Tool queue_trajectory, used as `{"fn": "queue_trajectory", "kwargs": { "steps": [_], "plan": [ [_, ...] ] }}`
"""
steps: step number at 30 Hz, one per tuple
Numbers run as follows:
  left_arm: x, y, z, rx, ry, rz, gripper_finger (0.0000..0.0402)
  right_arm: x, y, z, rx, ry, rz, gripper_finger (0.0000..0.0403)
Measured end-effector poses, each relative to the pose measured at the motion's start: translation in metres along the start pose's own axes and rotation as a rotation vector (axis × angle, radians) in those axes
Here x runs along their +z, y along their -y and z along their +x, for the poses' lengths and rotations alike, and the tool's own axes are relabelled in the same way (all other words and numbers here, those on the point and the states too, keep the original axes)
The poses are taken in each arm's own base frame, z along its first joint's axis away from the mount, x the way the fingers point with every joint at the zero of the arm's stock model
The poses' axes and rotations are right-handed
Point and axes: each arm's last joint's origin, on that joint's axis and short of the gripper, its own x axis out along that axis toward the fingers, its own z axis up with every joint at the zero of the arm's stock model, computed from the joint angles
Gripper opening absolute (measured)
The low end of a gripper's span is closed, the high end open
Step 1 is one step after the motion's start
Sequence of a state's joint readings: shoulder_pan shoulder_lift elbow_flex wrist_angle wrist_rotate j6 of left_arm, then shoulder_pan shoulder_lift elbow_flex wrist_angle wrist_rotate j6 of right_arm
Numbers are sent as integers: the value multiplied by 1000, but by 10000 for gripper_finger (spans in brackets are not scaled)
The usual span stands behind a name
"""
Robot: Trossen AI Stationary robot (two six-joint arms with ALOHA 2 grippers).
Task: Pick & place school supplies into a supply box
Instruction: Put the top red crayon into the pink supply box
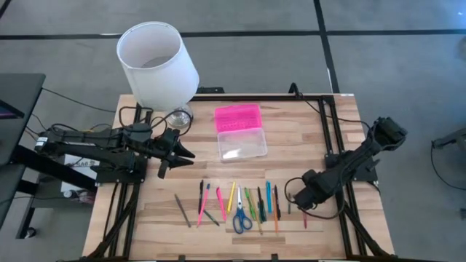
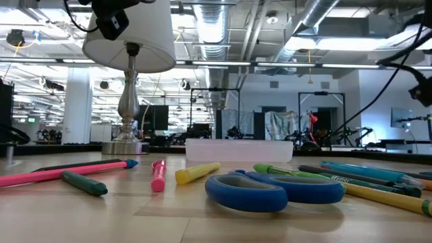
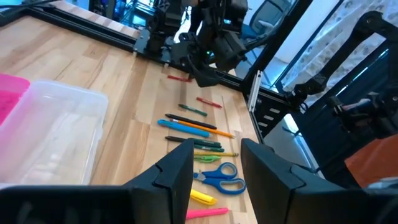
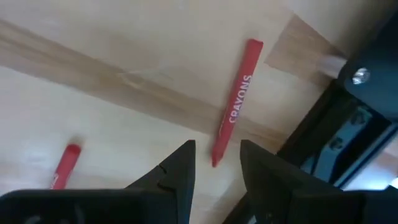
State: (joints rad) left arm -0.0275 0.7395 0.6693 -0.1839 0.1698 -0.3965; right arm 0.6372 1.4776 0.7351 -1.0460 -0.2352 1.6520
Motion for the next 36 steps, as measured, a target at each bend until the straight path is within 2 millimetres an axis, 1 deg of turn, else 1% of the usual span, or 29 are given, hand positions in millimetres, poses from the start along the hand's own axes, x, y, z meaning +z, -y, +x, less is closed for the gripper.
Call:
{"fn": "queue_trajectory", "kwargs": {
  "steps": [6, 14, 31, 36],
  "plan": [
    [0, 0, 0, 18, 9, -7, 128, 3, 5, 11, -23, -1, 13, 121],
    [0, -1, 0, 29, 15, -31, 128, 7, 8, 25, 22, -7, -1, 118],
    [1, -1, 0, 46, 22, -37, 128, 8, 6, 27, 43, -1, -70, 116],
    [1, -1, 0, 46, 22, -37, 128, 7, 7, 23, 79, 3, -81, 102]
  ]
}}
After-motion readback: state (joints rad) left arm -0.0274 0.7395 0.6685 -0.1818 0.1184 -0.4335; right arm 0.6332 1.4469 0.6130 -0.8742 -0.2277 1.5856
